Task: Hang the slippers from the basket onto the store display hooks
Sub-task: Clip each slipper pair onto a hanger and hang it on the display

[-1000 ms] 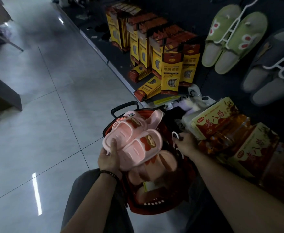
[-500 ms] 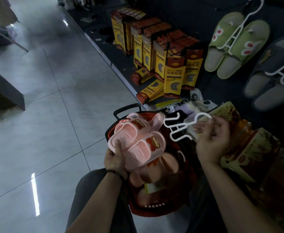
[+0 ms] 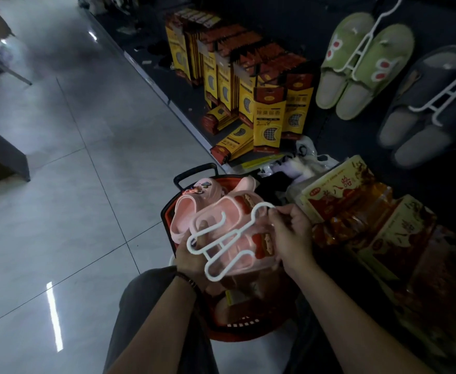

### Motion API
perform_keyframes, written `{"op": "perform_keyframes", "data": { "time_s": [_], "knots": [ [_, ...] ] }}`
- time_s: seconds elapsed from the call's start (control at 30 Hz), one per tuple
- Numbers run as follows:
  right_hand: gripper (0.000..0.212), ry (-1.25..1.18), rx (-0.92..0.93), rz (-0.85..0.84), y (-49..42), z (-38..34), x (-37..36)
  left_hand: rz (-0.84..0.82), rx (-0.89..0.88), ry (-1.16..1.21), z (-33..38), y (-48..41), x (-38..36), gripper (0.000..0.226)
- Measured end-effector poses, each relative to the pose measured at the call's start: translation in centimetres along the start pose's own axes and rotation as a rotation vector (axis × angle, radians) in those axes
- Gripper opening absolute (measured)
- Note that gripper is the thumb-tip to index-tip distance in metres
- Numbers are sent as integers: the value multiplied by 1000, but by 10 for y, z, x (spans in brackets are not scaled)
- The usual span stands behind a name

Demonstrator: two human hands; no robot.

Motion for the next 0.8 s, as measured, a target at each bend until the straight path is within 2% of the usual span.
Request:
{"op": "perform_keyframes", "data": {
  "time_s": [0.07, 0.17, 0.2, 0.33, 0.43, 0.57, 0.67, 0.8],
  "knots": [
    [5, 58, 4, 6, -2, 1, 1, -25, 31, -22, -1, -1, -3, 41],
    [6, 117, -13, 36, -5, 4, 6, -42, 124, -42, -14, -9, -1, 54],
    [7, 130, -22, 49, -6, 6, 8, -53, 145, 0, -12, -6, -4, 50],
    [7, 93, -101, 45, -8, 19, 9, -101, -17, 75, 9, 8, -21, 17],
    [14, 161, -131, -12, -8, 20, 8, -71, -76, 111, 10, 10, -23, 22],
    [10, -10, -162, -1, -10, 22, 10, -8, -119, 22, 9, 7, -14, 14],
    [9, -101, -210, -10, -12, 25, 8, 7, -121, -2, 10, 6, -12, 27],
    [30, -232, -305, -107, -16, 33, 3, 32, -48, 65, 0, 3, -7, 36]
  ]
}}
Point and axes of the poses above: each hand's wrist, its own y-axis away from the middle knuckle, its own x-axis out of the back of the hand, z = x × y, the point moved 7 cm from there along -y, towards the middle knuckle, and after that the axes turned 11 degrees about -z, right-handed, at the moved point
